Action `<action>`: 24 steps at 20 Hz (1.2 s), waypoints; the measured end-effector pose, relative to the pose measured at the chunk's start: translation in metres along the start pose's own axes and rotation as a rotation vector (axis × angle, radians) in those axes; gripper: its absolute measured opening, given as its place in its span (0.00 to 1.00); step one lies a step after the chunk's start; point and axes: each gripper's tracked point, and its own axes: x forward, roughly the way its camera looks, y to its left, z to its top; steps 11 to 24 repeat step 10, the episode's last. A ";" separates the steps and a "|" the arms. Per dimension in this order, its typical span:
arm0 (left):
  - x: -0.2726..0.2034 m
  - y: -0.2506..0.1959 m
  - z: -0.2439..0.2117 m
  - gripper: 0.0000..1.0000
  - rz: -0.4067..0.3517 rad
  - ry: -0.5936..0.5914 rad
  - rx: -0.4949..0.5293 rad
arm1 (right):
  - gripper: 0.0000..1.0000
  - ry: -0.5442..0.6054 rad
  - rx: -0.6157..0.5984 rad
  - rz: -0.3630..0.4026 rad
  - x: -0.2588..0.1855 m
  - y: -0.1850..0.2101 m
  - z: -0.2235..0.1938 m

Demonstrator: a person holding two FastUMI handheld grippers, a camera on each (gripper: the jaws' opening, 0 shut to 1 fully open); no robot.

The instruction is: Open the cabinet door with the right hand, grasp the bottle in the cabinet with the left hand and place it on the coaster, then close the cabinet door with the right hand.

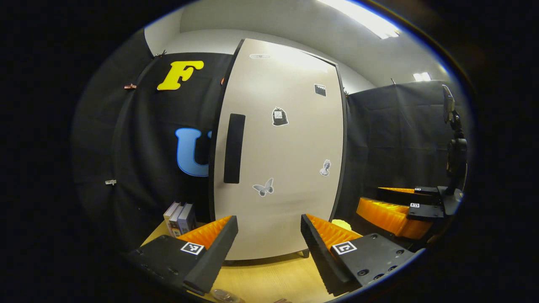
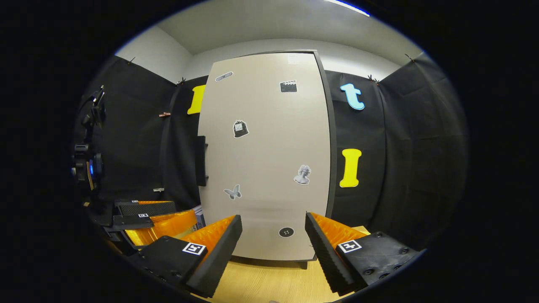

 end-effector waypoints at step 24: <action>-0.001 -0.009 0.002 0.95 -0.017 -0.010 0.029 | 0.98 0.008 -0.014 0.008 -0.001 0.002 -0.005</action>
